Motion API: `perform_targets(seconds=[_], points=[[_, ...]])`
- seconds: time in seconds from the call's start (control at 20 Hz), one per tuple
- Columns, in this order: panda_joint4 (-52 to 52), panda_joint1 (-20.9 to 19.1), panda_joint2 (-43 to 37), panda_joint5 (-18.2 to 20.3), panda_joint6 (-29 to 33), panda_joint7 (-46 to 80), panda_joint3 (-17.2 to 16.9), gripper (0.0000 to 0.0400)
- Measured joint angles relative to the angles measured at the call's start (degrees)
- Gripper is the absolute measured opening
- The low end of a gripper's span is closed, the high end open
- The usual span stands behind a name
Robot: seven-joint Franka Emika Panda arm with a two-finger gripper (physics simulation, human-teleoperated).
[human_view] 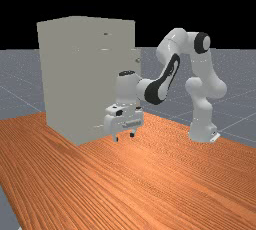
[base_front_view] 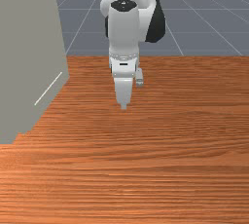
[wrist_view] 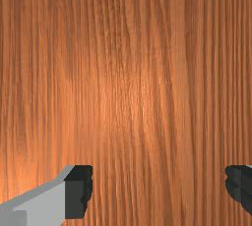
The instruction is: Open the cabinet door
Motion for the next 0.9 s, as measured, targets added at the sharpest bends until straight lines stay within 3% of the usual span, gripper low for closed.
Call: perform_targets(seconds=[0.15, 0.2, 0.25, 0.35, 0.5, 0.7, 0.9], points=[[-1.1, 0.1, -0.3, -1.4, -1.7, 2.8, -1.7, 0.0400], [-8.1, 1.2, -6.2, -1.8, -4.3, 16.0, -3.3, 0.0246], [-11.4, 2.1, -11.3, -1.3, -7.1, 28.9, -4.5, 0.0151], [-13.6, 3.1, -15.9, 0.5, -10.8, 54.0, -6.1, 0.0057], [-14.4, 3.4, -17.3, 4.0, -13.2, 79.8, -7.5, 0.0013], [-14.8, 3.3, -17.6, 5.3, -13.7, 86.5, -7.8, 0.0002], [-19.3, 3.5, -25.0, 1.8, -13.3, 90.2, -7.5, 0.0000]])
